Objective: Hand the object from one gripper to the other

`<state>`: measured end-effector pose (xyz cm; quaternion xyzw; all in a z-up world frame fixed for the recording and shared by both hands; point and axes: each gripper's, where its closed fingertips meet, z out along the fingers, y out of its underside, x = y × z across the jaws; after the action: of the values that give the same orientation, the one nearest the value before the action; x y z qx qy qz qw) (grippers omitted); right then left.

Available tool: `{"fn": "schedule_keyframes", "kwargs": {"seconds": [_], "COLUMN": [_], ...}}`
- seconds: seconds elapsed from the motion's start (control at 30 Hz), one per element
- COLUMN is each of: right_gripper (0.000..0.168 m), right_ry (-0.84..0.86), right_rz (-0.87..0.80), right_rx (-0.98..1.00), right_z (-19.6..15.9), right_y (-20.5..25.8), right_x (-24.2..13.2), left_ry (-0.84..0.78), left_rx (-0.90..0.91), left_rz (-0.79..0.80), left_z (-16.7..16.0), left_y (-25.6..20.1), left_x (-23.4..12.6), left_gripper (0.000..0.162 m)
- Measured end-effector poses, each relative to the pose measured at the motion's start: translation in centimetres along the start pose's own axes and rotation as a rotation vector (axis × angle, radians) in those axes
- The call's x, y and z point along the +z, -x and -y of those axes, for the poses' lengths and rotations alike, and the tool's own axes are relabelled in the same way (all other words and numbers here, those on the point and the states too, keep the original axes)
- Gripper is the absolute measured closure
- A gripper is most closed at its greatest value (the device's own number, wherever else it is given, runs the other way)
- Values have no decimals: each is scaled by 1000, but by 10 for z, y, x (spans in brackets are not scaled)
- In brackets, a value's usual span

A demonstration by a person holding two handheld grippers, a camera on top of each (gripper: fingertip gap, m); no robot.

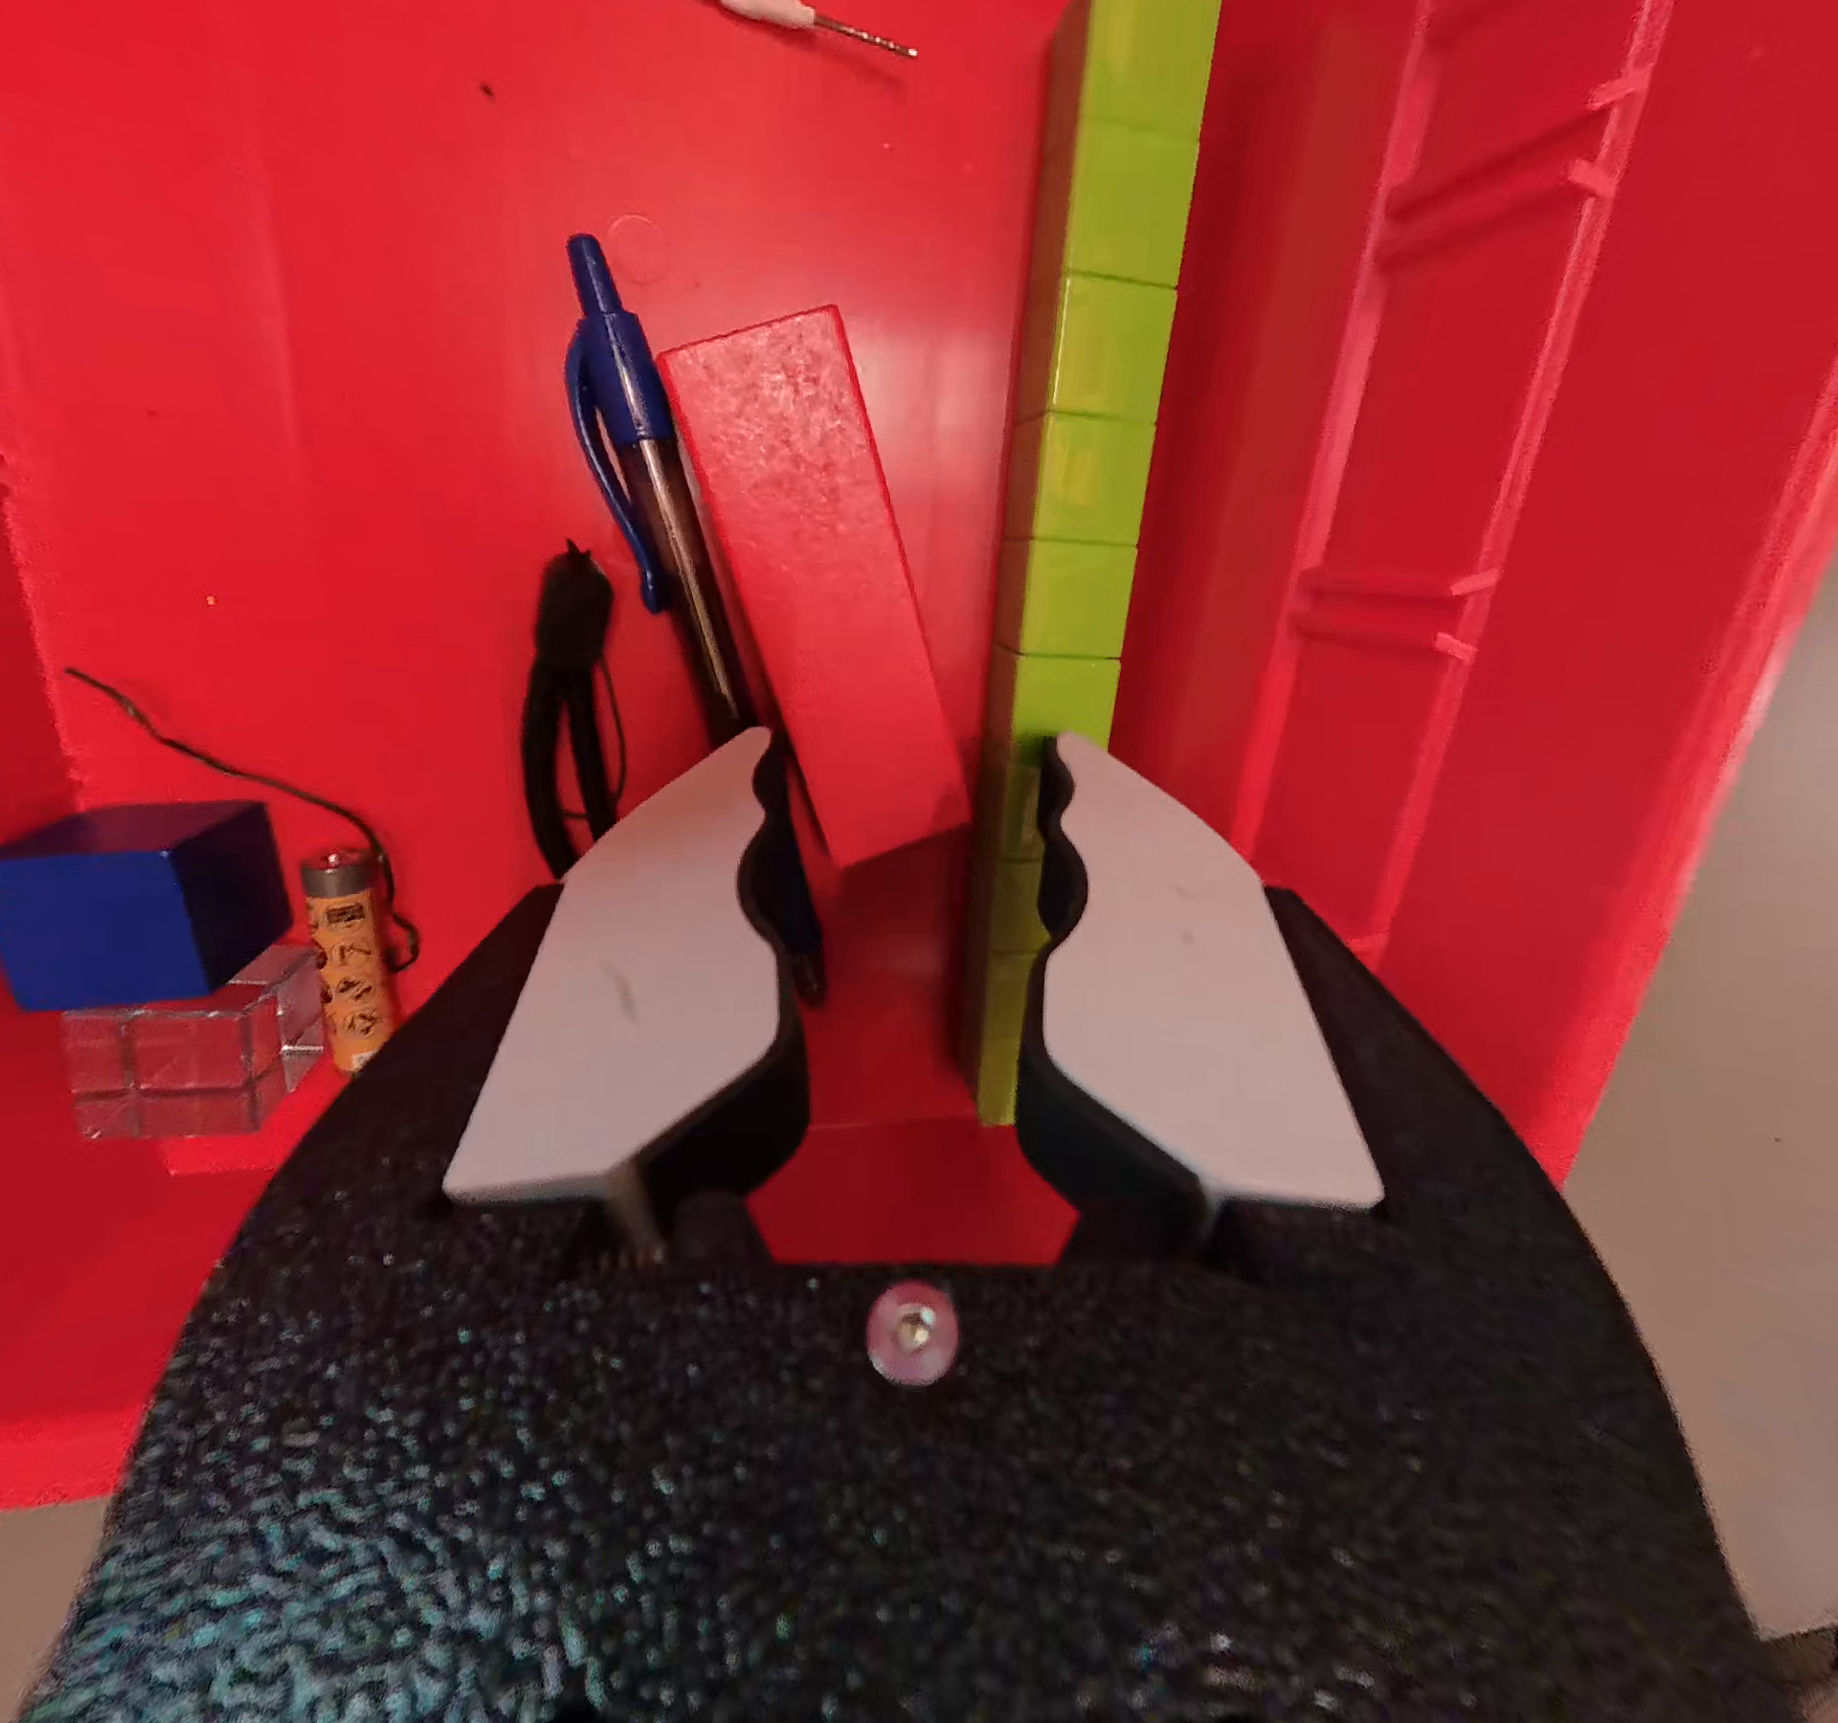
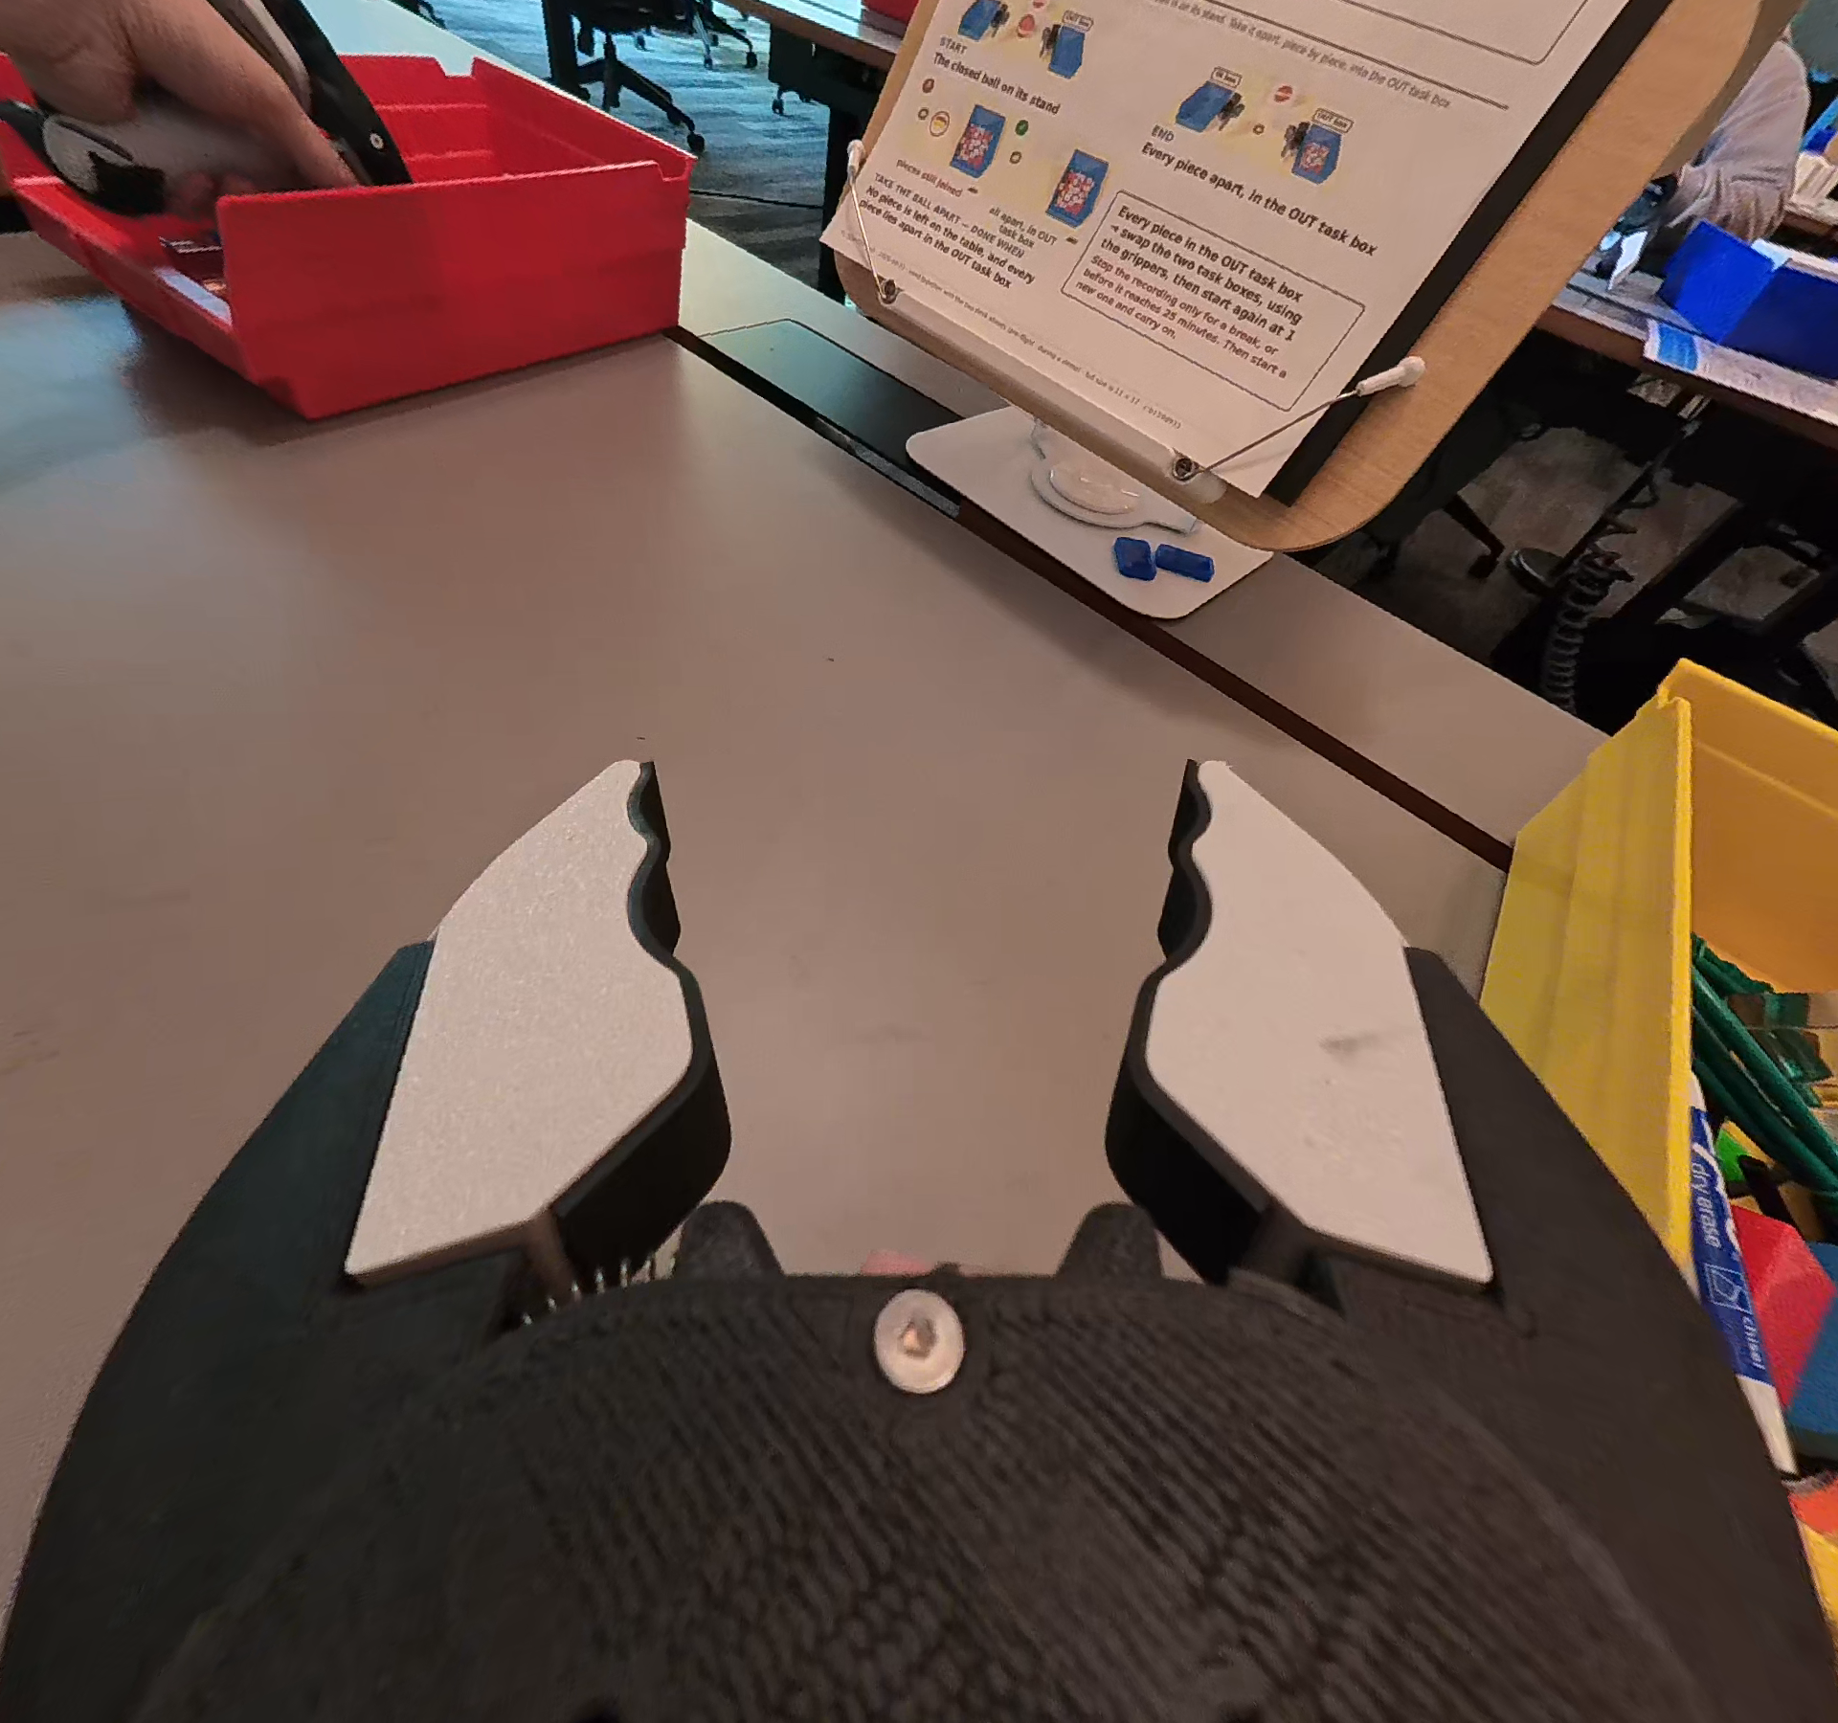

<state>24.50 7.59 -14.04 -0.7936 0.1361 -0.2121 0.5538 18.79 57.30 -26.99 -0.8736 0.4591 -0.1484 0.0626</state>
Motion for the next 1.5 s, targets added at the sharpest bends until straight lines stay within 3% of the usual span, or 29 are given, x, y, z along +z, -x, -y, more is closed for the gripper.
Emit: {"fn": "schedule_keyframes", "kwargs": {"seconds": [0.2, 0.33, 0.5, 0.63, 0.8, 1.03, 1.3, 1.5], "right_gripper": [71, 72, 72, 72, 71, 71, 71, 75], "right_ry": [17, 16, 23, 31, 42, 46, -6, -44], "right_rz": [21, 37, 42, 47, 27, 22, 37, 40], "right_rx": [-1, 2, 22, 10, -2, 4, -11, -108], "right_z": [-6, -7, -10, -8, -6, -3, 13, 21], "right_y": [5, 7, 9, 15, 15, 22, 42, 46], "right_x": [6, 8, 10, 10, 4, -3, -14, -27], "left_ry": [-33, -54, -64, -32, -21, -21, -154, -375], "left_rx": [-54, -86, -71, -56, -33, 94, 372, 468], "left_rz": [-32, -34, -45, -44, 17, 136, 208, 175], "left_z": [2, 2, 1, 0, 1, 4, 12, 23], "left_y": [4, 14, 13, 6, 8, 14, 16, 14], "left_x": [1, 0, 0, 4, 10, 13, 13, -32], "left_gripper": [115, 137, 136, 125, 128, 129, 130, 130]}}
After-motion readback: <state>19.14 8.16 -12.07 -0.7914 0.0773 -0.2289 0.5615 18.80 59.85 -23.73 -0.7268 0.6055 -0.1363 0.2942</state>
